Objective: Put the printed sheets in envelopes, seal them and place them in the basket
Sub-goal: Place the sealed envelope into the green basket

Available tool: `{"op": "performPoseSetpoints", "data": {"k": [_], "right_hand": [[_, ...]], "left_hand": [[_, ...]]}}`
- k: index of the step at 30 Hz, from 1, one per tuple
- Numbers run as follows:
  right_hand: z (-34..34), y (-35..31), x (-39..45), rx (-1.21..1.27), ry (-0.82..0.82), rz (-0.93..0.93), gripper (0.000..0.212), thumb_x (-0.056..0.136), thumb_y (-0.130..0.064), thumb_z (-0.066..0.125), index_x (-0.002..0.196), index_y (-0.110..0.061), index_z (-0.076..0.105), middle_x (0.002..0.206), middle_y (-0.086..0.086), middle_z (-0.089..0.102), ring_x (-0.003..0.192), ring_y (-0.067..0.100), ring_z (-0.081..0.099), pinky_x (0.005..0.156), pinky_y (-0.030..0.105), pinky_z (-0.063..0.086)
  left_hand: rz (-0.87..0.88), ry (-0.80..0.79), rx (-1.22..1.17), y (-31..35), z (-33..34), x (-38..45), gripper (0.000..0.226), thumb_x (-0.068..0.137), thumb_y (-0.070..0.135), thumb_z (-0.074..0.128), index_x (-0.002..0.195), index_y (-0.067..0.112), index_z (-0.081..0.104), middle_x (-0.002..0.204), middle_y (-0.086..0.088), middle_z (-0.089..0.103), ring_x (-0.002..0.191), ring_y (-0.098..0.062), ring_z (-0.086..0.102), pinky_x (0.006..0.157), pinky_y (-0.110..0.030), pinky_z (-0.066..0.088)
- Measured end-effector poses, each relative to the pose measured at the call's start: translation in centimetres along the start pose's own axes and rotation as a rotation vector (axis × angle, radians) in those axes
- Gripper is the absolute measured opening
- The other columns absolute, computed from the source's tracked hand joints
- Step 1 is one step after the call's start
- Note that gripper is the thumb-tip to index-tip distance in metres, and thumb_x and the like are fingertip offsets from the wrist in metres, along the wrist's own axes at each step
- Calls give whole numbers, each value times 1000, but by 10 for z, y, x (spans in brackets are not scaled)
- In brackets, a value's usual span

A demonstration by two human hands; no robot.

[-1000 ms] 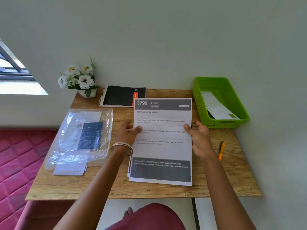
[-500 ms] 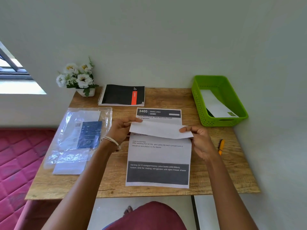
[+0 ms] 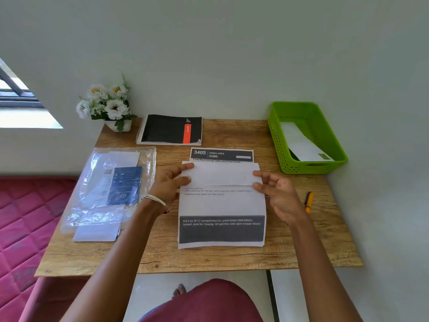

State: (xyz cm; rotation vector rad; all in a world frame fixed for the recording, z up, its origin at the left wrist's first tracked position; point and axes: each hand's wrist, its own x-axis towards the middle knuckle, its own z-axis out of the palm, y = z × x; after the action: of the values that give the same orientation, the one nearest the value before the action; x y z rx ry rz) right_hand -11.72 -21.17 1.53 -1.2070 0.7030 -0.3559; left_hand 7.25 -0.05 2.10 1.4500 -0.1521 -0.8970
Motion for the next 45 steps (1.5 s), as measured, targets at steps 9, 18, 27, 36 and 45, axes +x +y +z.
{"op": "performPoseSetpoints", "data": {"k": [9, 18, 27, 36, 45], "right_hand": [[5, 8, 1, -218, 54, -59, 18, 93, -4, 55, 98, -11, 70, 100, 6, 70, 94, 18, 65, 80, 41, 56], [-17, 8, -32, -54, -275, 13, 33, 78, 7, 65, 109, -3, 67, 118, 10, 67, 108, 26, 64, 72, 34, 60], [-7, 12, -23, -331, 0, -263, 22, 72, -36, 75, 93, -29, 76, 102, -5, 58, 85, 6, 50, 74, 30, 45], [12, 2, -13, -187, 201, -337, 21, 78, -22, 75, 94, -10, 69, 88, 10, 69, 79, 18, 62, 74, 39, 51], [22, 24, 0, -464, 398, -341, 67, 69, -36, 82, 127, -21, 51, 131, 5, 48, 120, 20, 49, 98, 40, 48]], "left_hand": [[31, 187, 111, -8, 9, 5, 24, 86, -5, 57, 104, 7, 69, 113, -9, 63, 84, -23, 65, 56, -24, 57], [51, 278, 66, -15, 3, 17, 28, 89, -2, 54, 103, 17, 68, 119, -8, 61, 90, -25, 64, 69, -30, 57], [136, 181, 110, -23, 5, 9, 26, 90, 3, 56, 101, 22, 70, 120, -2, 60, 100, -24, 62, 78, -37, 58], [128, 99, 48, -25, 6, -1, 24, 86, 3, 61, 98, 21, 72, 109, -2, 67, 92, -24, 66, 72, -43, 58], [1, 38, -222, -23, 12, -1, 27, 91, 0, 51, 100, 14, 72, 118, -12, 64, 99, -32, 61, 77, -44, 56]]}}
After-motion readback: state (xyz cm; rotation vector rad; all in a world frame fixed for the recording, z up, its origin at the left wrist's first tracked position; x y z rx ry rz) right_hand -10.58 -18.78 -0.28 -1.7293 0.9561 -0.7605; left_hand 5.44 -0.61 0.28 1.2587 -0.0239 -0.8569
